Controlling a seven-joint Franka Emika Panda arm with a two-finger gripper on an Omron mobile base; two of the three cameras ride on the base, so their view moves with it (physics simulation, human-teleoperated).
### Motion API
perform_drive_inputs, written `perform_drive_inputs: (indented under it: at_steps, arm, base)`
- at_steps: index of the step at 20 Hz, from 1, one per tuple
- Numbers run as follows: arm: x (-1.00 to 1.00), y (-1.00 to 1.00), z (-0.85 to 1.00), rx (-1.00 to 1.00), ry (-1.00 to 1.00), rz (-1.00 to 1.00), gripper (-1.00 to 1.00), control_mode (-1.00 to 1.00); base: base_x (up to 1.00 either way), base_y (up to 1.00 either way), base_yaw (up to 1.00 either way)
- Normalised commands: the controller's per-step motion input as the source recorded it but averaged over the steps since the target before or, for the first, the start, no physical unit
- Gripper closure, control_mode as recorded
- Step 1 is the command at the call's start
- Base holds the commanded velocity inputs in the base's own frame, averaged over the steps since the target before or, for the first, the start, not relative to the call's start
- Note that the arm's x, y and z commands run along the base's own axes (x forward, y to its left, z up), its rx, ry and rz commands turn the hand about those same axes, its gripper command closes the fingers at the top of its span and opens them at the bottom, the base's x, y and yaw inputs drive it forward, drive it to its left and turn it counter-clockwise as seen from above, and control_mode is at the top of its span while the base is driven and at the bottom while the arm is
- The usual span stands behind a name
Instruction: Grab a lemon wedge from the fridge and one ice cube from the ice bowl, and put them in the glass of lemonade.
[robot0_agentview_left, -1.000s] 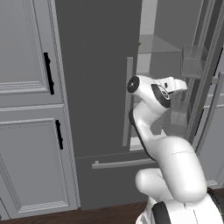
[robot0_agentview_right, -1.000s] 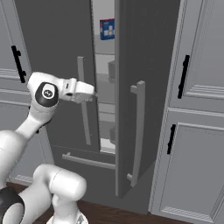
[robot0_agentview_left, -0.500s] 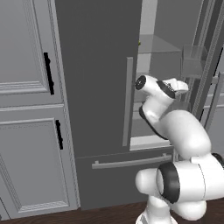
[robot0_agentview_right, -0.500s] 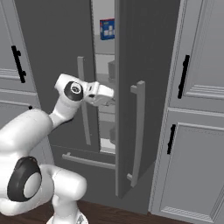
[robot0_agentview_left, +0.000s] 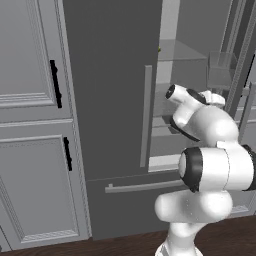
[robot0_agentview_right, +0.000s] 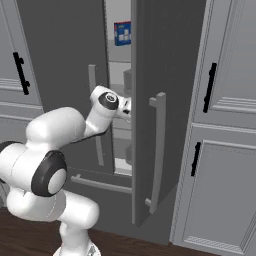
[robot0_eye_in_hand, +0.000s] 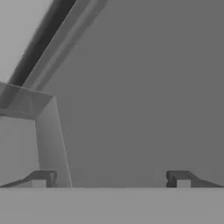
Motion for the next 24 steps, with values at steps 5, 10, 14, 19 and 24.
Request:
perform_drive_inputs:
  at_steps: [5,10,14,19,24]
  arm:
    - [0.0,-1.0,-0.01,0.0,0.02,-0.19,-1.0,-1.0]
    - [0.0,-0.98,0.0,0.0,0.0,-0.19,-1.0,-1.0]
    - [0.0,-0.62,0.0,0.0,0.0,-0.15,-1.0,-1.0]
    - [-0.04,0.44,0.02,0.0,-0.04,-0.01,-1.0,-1.0]
    - [-0.26,0.99,0.04,0.04,-0.18,0.15,-1.0,-1.0]
  base:
    - [0.0,0.0,0.0]
    - [0.0,0.0,0.0]
    - [0.0,0.0,0.0]
    - [0.0,0.0,0.0]
    - [0.0,0.0,0.0]
